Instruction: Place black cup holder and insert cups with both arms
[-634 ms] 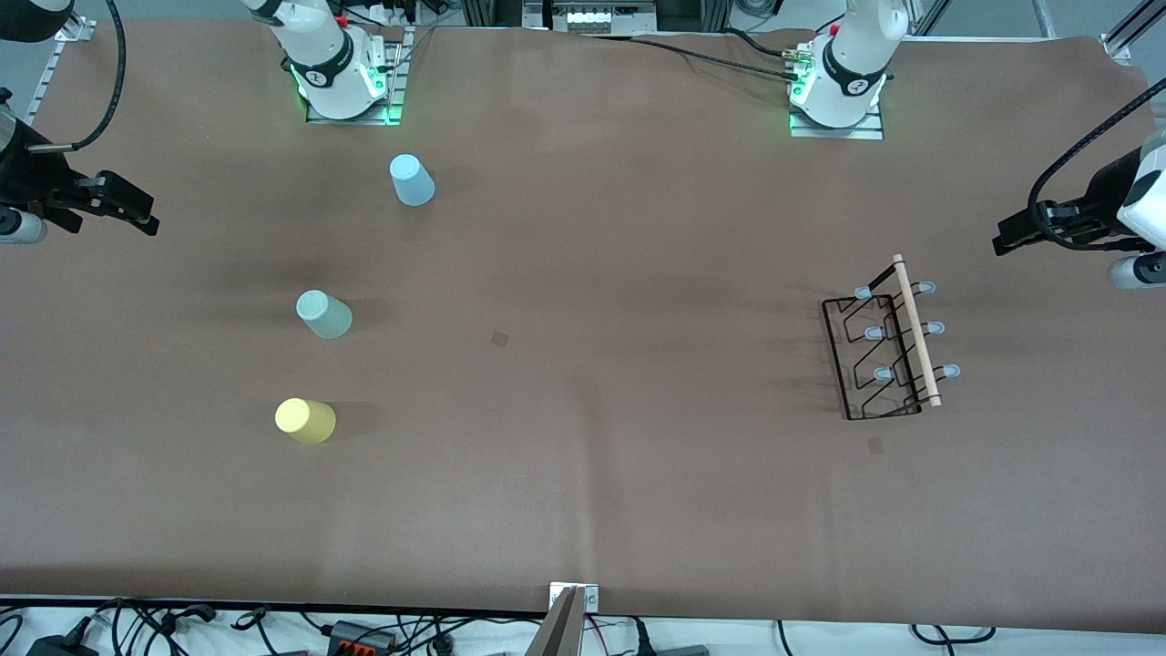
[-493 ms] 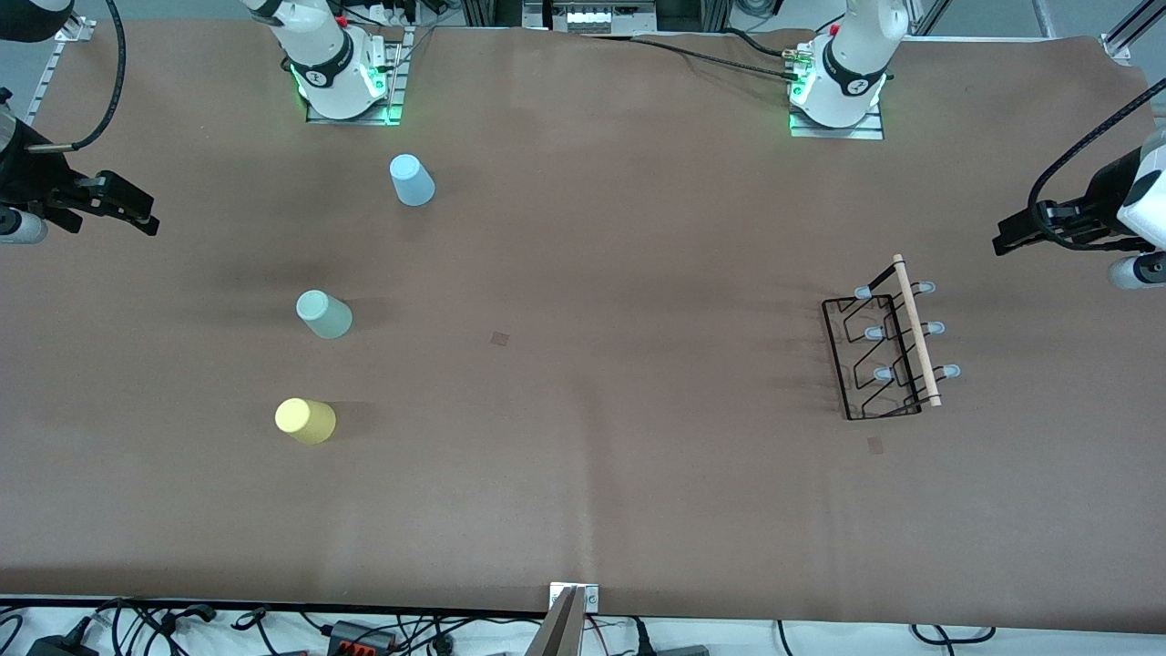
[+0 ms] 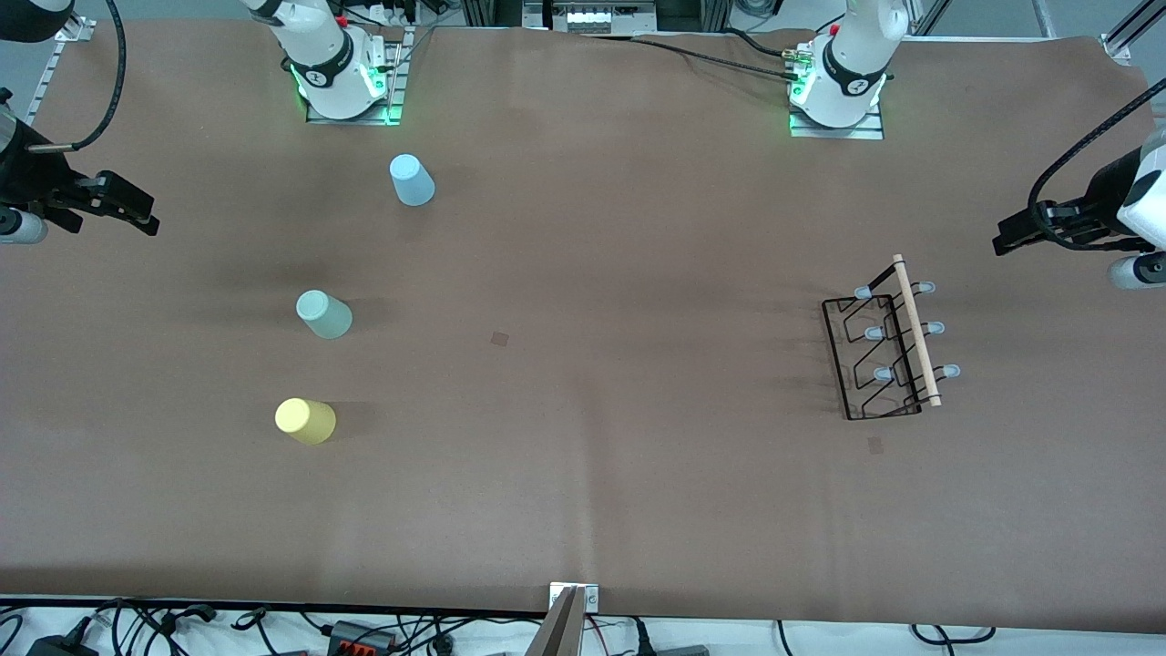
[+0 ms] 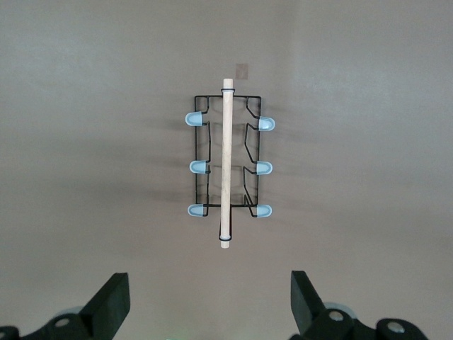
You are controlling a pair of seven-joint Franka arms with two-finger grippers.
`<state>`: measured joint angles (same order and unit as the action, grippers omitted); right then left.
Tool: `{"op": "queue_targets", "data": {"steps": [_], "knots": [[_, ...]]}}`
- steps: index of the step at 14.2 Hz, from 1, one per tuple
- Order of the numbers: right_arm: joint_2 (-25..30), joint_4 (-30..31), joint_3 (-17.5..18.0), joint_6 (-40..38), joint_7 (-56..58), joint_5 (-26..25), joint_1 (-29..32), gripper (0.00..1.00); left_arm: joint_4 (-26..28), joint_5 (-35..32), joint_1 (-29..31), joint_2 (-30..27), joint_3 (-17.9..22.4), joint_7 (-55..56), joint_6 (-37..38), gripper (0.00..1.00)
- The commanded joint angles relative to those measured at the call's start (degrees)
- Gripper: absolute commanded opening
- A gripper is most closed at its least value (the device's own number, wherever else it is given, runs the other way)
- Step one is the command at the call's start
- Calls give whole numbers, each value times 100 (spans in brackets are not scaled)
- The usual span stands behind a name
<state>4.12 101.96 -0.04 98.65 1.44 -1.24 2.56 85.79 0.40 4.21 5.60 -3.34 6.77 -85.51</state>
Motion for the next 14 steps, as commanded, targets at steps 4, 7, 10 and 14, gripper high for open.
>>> {"op": "queue_targets", "data": {"steps": [4,7,10,14], "knots": [[-279,52,4,22,84,80,7,100,122,4,10,-94,0,35,-80,100],[-526,43,4,-12,93,80,-1,100,105,4,27,99,9,44,-97,100],[-631,43,4,-4,84,88,-10,100,192,4,133,239,9,35,-359,100],[-746,17,30,-39,84,88,-19,100,1086,-5,133,337,0,44,-1535,100]]}}
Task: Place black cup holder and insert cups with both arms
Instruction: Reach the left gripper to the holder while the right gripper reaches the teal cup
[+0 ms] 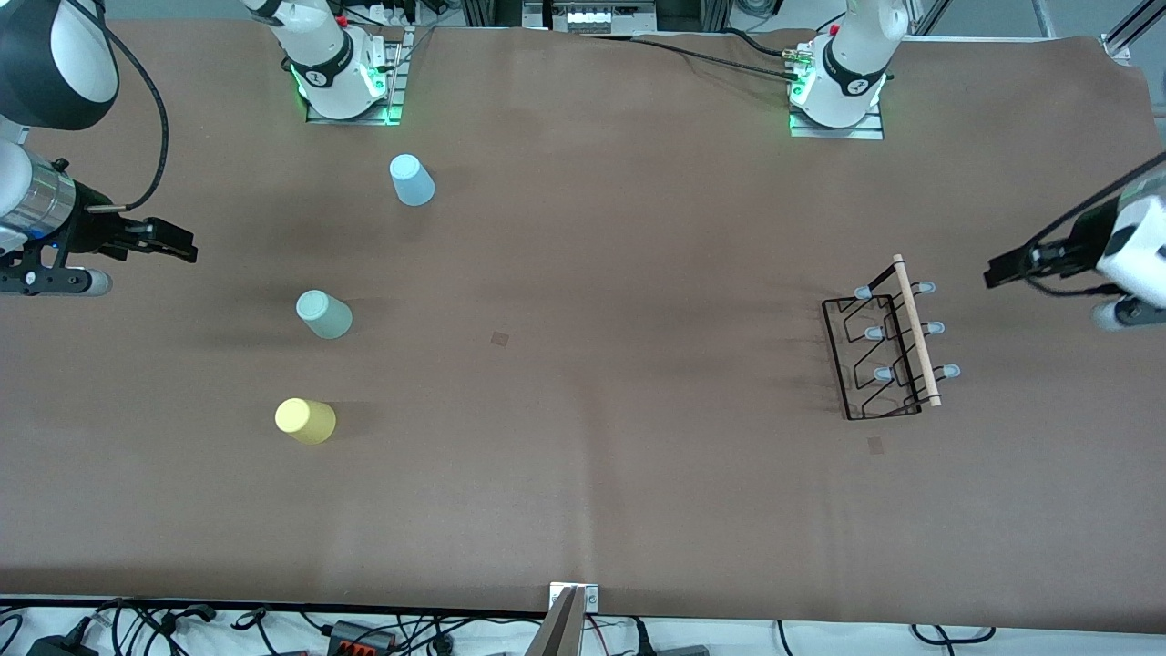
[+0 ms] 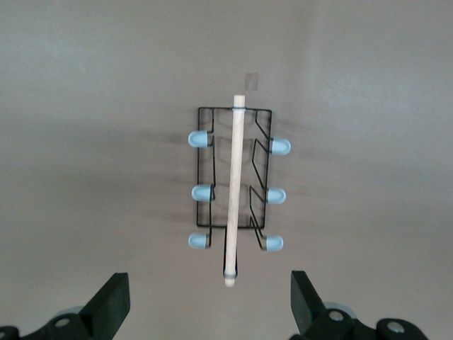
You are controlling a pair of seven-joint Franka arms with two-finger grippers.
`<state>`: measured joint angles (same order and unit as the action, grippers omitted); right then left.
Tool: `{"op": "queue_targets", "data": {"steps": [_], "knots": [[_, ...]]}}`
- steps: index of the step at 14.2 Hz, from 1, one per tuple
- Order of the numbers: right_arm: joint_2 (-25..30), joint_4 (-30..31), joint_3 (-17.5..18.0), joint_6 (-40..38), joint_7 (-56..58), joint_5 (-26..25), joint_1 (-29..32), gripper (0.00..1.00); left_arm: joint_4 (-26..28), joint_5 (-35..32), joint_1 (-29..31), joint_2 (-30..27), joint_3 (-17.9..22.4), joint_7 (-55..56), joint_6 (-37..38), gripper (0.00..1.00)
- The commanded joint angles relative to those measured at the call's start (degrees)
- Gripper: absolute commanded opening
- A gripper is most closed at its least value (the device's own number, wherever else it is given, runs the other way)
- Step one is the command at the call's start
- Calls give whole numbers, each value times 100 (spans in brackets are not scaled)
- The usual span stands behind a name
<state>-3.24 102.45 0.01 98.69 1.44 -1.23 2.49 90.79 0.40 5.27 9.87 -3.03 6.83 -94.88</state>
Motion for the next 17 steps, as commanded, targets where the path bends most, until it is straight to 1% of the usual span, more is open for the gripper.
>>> {"op": "queue_targets", "data": {"steps": [1,3,6,8,11,13,15,17], "knots": [[-71,-24,34,-61,84,88,-38,100,850,-5,27,-107,-39,38,-915,100],[-246,12,43,-96,84,88,-47,100,1316,-5,27,-99,-65,29,-1434,100],[-598,3,51,79,84,97,-65,100,1906,-5,18,-116,-110,38,-2216,100],[-853,-128,51,273,84,132,-117,100,2153,-5,1,-108,-110,38,-2499,100],[-1135,-270,51,194,215,115,-153,100,2530,4,-78,-90,-136,230,-2912,100],[-1240,-252,51,237,190,114,-328,100,2611,4,-96,-81,-215,372,-2984,94],[-1249,-95,51,491,181,114,-399,100,2681,4,-88,-29,-224,390,-3123,88],[-1249,72,51,720,172,132,-399,100,2900,4,-87,-29,-224,390,-3404,79]]}}
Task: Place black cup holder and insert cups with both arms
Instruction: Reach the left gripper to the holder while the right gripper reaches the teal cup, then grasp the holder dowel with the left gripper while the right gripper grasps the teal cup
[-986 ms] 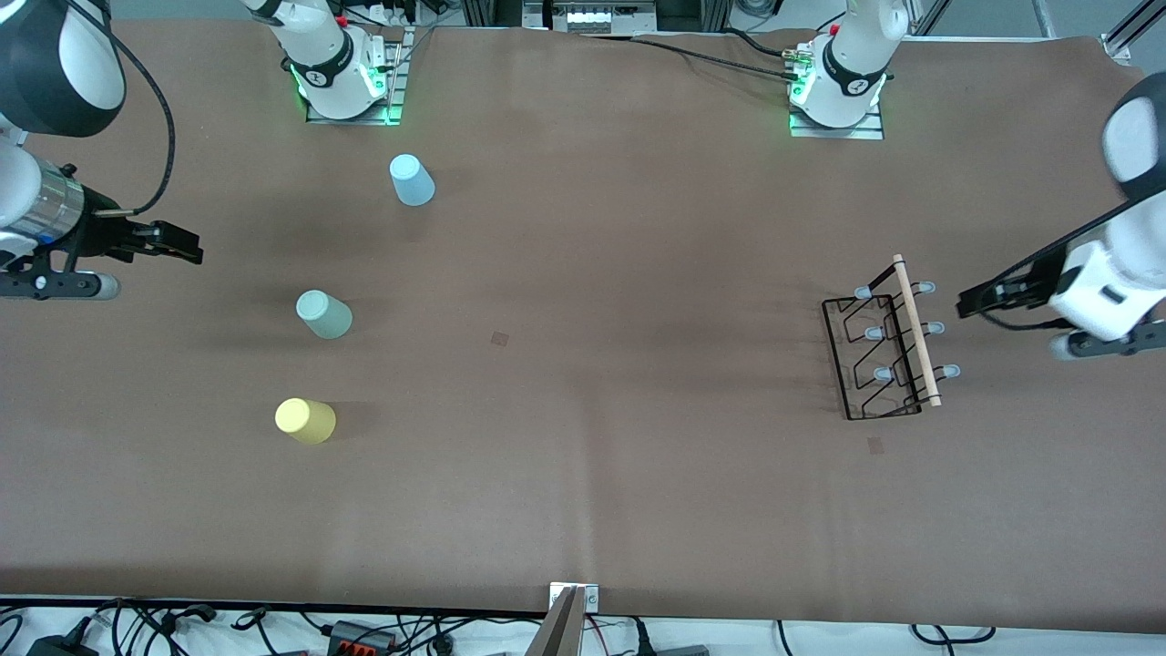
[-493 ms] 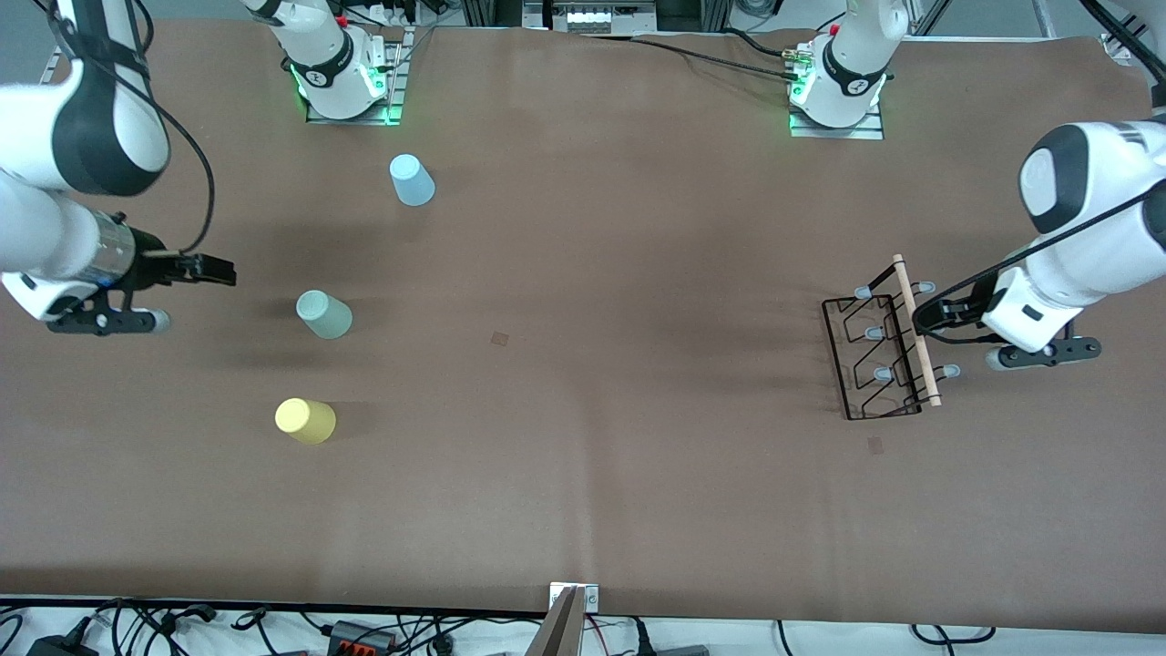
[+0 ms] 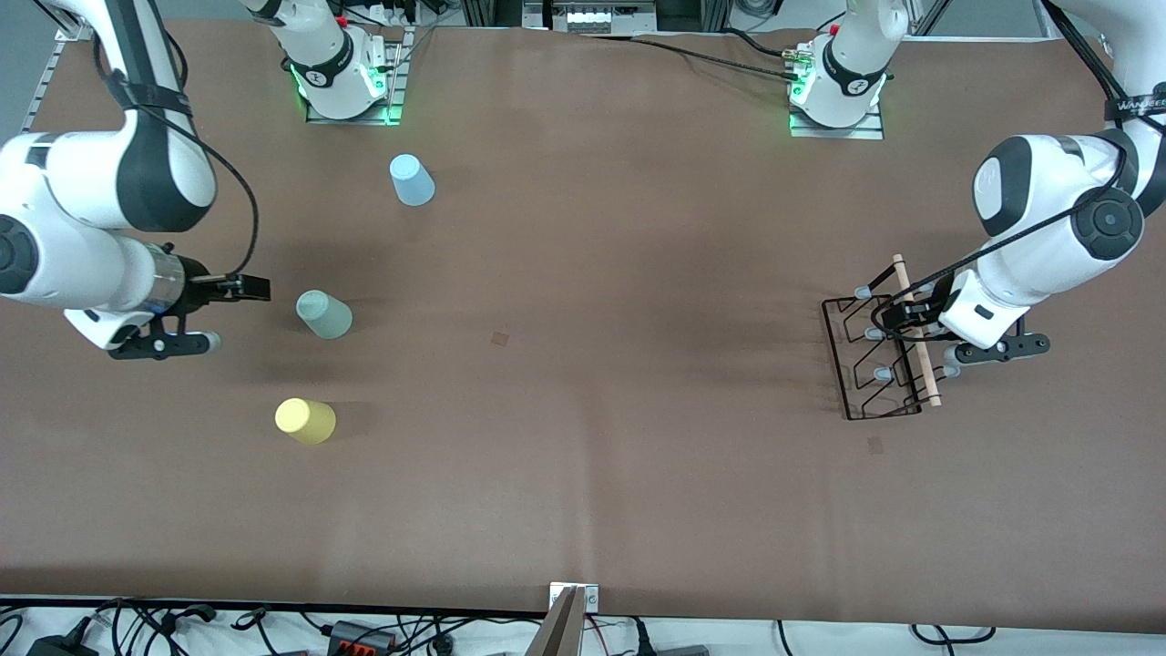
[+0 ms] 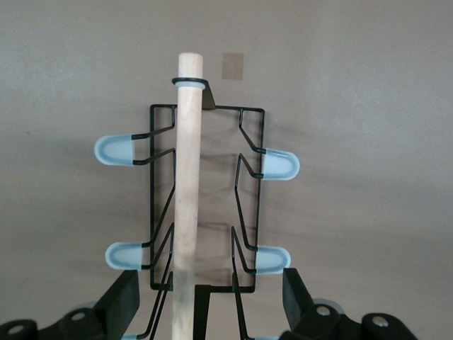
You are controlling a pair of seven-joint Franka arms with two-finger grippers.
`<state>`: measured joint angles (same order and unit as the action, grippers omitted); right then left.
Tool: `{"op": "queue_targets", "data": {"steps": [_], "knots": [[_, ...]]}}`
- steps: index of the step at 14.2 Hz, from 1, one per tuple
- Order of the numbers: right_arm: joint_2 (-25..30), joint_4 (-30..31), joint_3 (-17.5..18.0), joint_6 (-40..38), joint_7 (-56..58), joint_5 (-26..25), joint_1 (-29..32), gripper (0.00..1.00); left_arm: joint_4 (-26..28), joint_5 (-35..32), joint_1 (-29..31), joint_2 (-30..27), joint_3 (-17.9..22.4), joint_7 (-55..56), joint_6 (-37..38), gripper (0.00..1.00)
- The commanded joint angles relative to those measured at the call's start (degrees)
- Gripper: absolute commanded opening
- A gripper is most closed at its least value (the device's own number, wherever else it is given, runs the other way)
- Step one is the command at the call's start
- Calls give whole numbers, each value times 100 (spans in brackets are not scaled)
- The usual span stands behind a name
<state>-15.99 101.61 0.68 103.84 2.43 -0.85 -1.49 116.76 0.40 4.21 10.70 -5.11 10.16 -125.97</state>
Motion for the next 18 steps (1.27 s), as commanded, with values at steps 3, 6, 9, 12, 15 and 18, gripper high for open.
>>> {"op": "queue_targets", "data": {"steps": [3,6,9,12,15,18], "knots": [[26,534,-15,435,-14,146,8,100,462,4,71,-95,-16,65,-604,68],[-97,947,-15,856,-32,611,43,100,471,4,72,-103,-16,56,-560,42],[-150,1255,-15,1278,-49,621,43,100,462,13,80,-103,-16,65,-472,23],[-255,1326,-15,1472,-303,629,-1,100,427,22,63,-112,-16,47,-358,3],[-396,1335,-15,1587,-348,630,-62,100,366,13,19,-130,-25,47,-349,1],[-589,1335,-15,1762,-523,647,-62,100,42,30,1,-174,-410,222,167,1]]}}
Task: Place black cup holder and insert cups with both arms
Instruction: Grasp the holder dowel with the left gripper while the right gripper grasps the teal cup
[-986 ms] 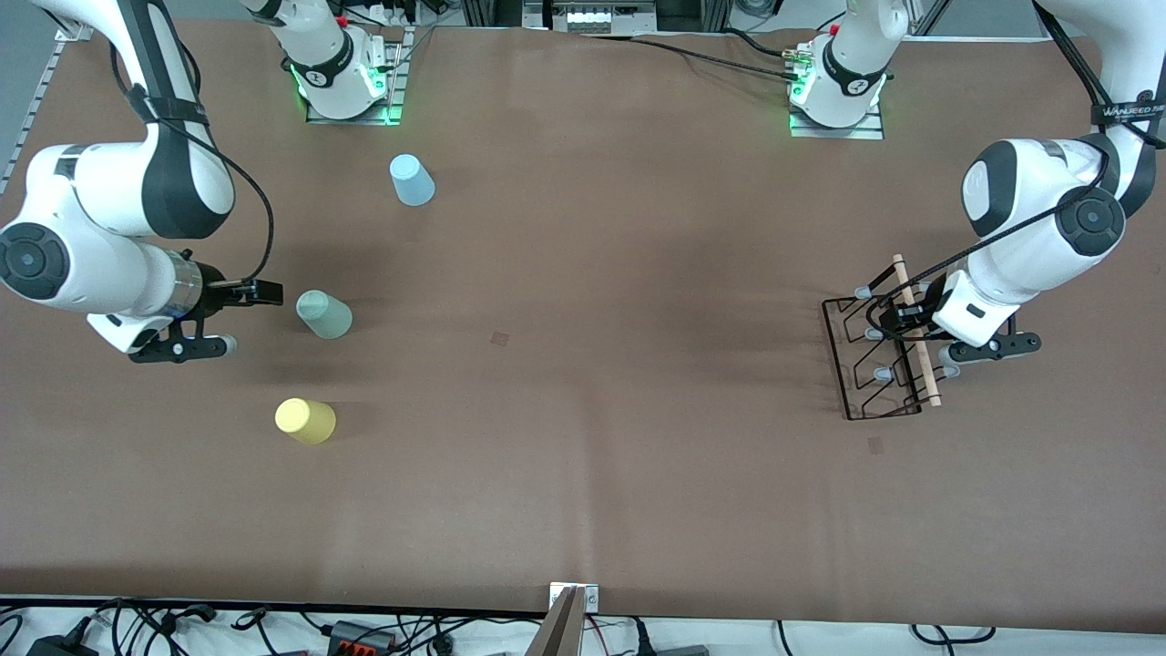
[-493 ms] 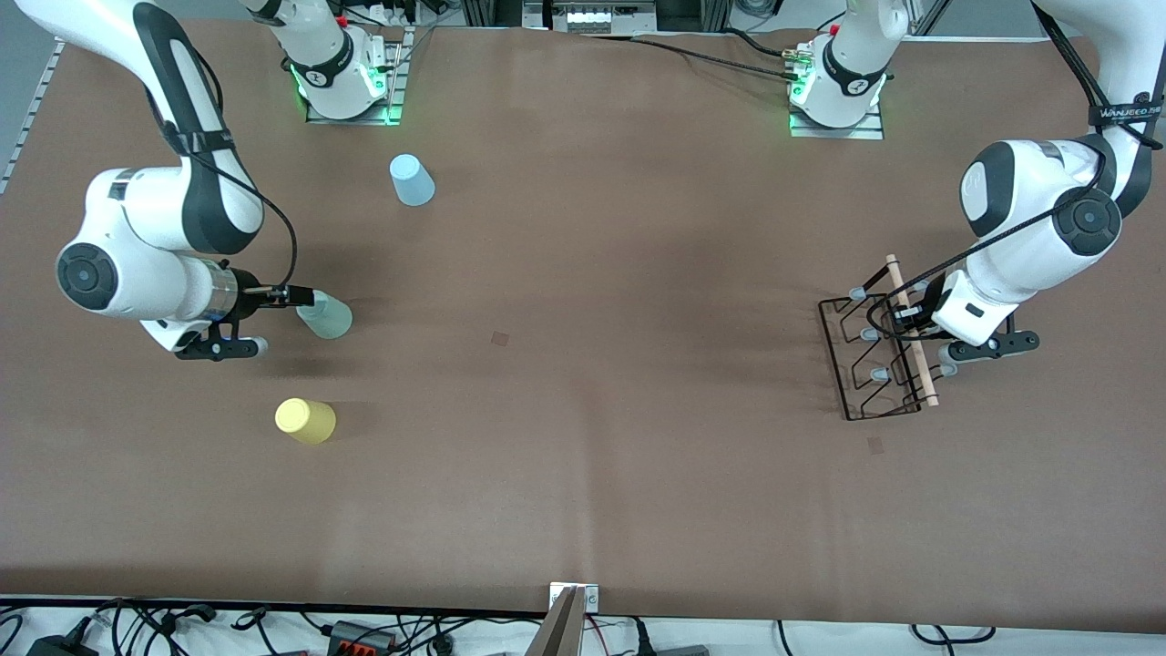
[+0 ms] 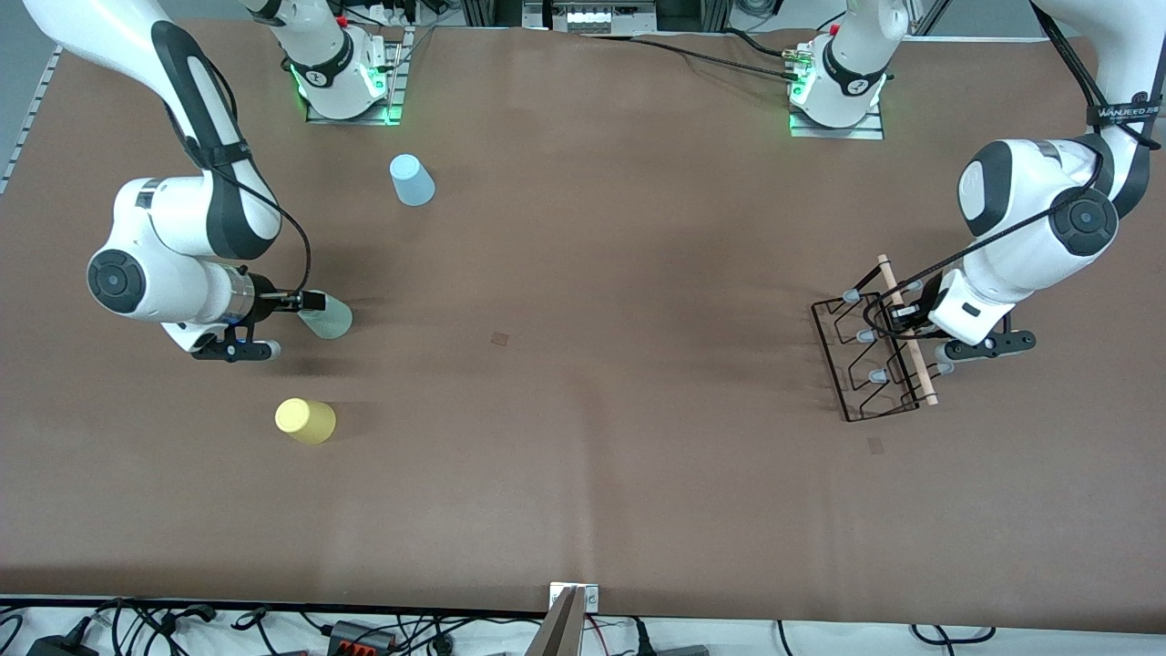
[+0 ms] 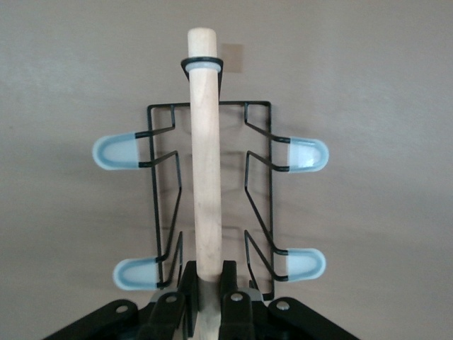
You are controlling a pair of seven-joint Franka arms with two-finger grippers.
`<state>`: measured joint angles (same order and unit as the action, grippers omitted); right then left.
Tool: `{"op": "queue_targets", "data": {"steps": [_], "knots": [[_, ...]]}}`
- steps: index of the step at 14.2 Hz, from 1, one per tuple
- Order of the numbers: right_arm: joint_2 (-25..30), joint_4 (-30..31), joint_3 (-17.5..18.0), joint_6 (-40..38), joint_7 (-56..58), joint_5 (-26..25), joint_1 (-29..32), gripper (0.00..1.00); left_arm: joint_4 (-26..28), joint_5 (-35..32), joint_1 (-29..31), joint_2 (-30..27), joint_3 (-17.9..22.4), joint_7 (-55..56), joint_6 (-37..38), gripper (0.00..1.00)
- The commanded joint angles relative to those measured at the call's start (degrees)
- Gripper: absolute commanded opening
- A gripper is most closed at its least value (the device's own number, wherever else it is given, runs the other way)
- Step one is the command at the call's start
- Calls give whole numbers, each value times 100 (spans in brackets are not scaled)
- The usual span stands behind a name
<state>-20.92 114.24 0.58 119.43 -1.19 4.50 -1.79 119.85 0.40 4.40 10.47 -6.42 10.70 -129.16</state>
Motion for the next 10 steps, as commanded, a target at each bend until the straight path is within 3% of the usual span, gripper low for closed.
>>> {"op": "queue_targets", "data": {"steps": [1,6,10], "knots": [[-123,72,4,230,-163,121,-49,100,-538,30,-26,-142,-464,421,845,1],[-167,169,-5,230,-154,113,-146,100,-1558,4,-184,165,-1694,1126,1603,0],[-237,186,-5,239,-154,113,-164,100,-2674,65,-1244,850,-1766,2467,1868,0]]}}
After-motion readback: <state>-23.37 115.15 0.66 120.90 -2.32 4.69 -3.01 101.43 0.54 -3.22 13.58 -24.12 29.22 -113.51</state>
